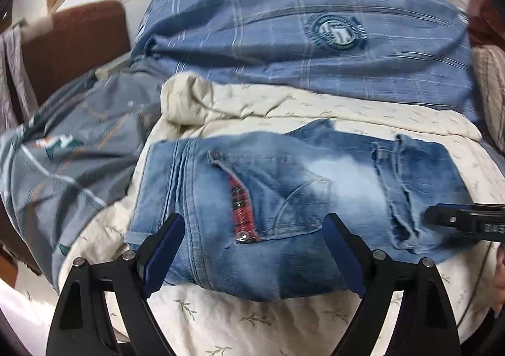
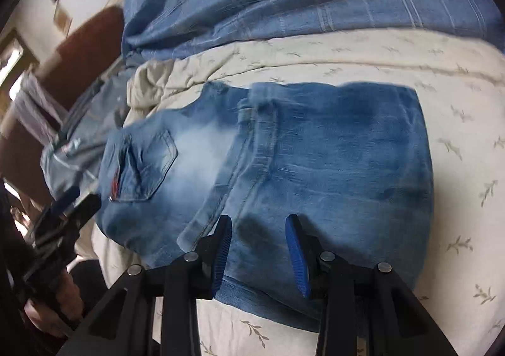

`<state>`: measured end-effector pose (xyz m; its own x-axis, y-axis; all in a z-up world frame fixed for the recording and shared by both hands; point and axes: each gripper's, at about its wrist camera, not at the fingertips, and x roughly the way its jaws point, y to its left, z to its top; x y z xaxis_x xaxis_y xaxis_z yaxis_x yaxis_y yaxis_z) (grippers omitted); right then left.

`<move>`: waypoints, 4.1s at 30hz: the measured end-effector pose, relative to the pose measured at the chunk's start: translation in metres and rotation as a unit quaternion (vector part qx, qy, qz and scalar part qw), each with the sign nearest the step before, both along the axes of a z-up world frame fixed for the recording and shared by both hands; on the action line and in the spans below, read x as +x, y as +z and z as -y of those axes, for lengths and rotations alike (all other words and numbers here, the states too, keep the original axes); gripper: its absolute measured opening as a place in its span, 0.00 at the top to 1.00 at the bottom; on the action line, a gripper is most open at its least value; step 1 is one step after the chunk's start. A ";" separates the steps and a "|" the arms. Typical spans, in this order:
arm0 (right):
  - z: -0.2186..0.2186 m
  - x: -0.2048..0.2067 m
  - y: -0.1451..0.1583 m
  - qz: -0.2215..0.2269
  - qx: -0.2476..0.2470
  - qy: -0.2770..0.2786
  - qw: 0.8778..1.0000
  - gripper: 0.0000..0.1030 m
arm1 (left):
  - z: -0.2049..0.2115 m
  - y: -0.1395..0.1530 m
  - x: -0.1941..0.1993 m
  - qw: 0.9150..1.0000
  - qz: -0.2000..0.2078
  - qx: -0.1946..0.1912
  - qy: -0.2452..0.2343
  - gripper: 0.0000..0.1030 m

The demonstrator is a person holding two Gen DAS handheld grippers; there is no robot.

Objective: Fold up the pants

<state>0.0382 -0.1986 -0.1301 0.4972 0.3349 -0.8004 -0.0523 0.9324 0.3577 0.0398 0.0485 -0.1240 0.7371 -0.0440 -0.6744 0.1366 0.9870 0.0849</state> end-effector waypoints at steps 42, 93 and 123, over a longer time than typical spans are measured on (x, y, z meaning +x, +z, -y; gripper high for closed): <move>0.028 -0.095 0.078 0.181 -0.064 -0.086 0.978 0.44 | 0.021 0.022 -0.047 1.000 0.009 -0.003 -0.012 0.09; 0.006 -0.084 0.055 0.160 -0.105 -0.053 0.980 0.44 | 0.015 0.018 -0.041 0.999 0.015 0.027 0.012 0.09; 0.003 -0.085 0.057 0.166 -0.102 -0.046 0.980 0.44 | 0.013 0.016 -0.040 0.999 0.013 0.027 0.016 0.09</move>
